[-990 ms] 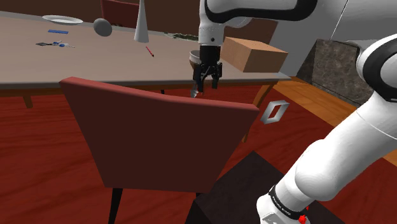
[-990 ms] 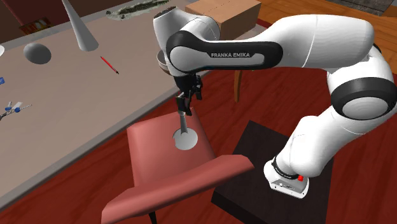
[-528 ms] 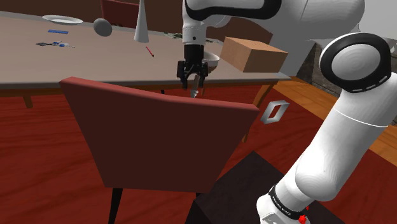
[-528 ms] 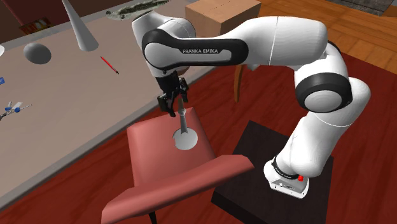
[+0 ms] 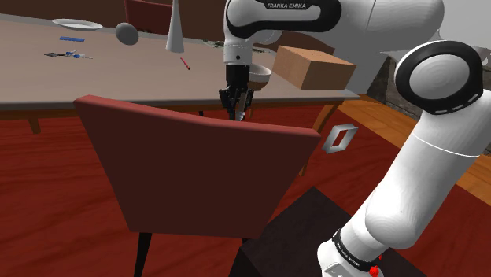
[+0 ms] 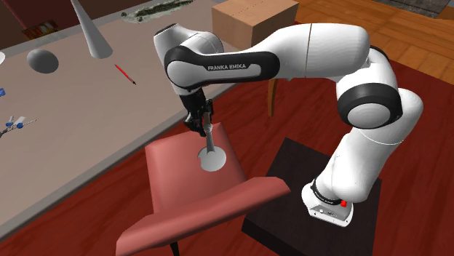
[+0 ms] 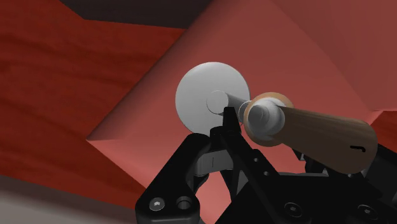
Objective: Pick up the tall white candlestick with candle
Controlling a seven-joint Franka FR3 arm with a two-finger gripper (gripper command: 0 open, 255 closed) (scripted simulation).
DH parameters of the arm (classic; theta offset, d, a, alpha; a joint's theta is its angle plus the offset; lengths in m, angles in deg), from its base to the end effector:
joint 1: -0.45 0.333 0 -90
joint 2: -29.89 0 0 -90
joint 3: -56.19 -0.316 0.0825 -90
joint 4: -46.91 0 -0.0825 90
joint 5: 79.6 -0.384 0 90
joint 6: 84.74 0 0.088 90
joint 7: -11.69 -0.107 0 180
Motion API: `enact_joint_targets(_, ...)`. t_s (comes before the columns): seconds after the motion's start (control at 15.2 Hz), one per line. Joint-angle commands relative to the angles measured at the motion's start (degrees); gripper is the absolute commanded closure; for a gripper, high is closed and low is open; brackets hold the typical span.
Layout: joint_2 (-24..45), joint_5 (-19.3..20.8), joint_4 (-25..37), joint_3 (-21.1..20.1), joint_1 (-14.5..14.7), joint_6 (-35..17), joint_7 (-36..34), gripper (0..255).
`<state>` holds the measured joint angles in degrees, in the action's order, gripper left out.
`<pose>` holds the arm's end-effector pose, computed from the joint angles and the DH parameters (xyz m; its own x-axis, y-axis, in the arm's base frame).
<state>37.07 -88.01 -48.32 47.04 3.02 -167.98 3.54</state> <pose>0.5478 0.1268 0.5067 0.9357 0.0741 -0.3450 0.0363 -0.9927 -0.1148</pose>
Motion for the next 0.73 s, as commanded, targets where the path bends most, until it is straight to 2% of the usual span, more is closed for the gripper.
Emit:
enact_joint_targets(0.0,-0.02,0.0,-0.13,0.01,-0.01,-0.11,0.04,255)
enact_joint_targets(0.46,0.01,0.0,0.05,0.0,-0.01,0.03,0.0,255)
enact_joint_targets(0.66,0.06,-0.03,2.41,0.0,-0.02,2.33,-0.32,255)
